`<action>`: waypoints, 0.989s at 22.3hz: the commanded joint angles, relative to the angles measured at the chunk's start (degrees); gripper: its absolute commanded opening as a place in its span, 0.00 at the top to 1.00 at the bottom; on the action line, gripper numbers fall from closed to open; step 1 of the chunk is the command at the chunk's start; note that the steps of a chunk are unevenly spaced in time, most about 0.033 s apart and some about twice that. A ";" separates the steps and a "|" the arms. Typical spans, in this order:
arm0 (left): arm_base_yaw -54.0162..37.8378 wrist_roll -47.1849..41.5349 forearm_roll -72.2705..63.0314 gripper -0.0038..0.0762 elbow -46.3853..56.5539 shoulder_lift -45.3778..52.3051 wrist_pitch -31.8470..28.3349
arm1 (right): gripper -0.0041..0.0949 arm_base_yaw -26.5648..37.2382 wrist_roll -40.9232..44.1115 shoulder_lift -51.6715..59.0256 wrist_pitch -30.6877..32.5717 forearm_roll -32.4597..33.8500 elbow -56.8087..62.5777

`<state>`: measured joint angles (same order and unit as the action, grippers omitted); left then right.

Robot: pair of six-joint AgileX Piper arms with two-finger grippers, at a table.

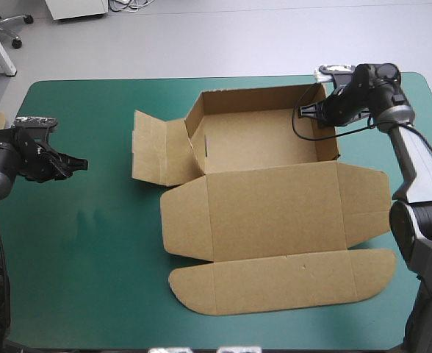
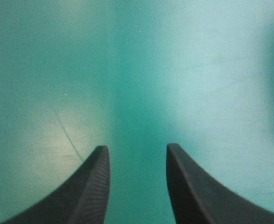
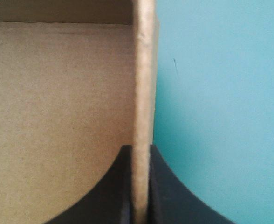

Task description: Fold the box

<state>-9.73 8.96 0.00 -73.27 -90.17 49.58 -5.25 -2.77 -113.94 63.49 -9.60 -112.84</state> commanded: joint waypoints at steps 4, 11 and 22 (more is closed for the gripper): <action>-0.05 4.17 -11.62 0.59 -1.71 0.22 -9.25 | 0.99 3.25 -4.86 7.32 -0.73 -15.47 -9.61; -0.05 23.24 -43.52 0.59 -3.01 -4.46 -11.81 | 0.99 3.25 -7.72 9.44 2.28 -21.53 -11.05; -0.05 41.97 -76.46 0.59 -3.23 -5.50 6.10 | 0.99 3.14 -7.97 8.01 -0.04 -23.46 -10.97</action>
<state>-9.79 48.30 -67.72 -74.44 -98.26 50.80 -2.65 -10.87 -108.25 67.04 -29.17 -122.02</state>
